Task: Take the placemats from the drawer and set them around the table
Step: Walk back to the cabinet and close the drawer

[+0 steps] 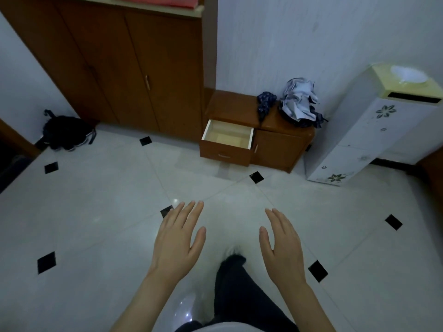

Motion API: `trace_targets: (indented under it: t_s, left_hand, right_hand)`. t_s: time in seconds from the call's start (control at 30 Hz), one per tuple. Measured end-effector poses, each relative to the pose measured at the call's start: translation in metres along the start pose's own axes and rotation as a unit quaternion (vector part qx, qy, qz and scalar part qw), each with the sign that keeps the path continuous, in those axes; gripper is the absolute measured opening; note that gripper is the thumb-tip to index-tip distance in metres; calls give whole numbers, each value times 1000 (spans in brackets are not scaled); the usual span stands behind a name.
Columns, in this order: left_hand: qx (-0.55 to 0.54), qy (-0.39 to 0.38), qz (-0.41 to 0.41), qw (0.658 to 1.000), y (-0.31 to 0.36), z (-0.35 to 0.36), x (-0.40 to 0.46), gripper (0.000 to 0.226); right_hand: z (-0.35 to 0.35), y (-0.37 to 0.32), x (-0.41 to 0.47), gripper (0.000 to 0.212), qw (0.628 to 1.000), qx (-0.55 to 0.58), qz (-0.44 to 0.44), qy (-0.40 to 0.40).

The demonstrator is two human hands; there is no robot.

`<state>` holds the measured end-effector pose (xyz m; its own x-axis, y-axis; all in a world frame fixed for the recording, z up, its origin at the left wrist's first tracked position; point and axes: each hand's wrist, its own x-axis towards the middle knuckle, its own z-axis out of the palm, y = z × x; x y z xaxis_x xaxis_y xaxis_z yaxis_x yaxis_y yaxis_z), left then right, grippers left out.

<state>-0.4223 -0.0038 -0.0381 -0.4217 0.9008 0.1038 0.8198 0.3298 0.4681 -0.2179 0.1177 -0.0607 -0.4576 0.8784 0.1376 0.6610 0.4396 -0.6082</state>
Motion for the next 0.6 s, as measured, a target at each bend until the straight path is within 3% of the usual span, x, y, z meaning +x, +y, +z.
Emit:
trace_targets:
  t_s: [0.4,0.6]
  left_hand:
    - [43,-7,-14,999,-8,25,269,54]
    - [42,-13,-17,999,-11,32,367,55]
  right_hand:
    - [31,32,286,56,999,39,-21,-19]
    - [37,34,381,56,998,55,-13,-15]
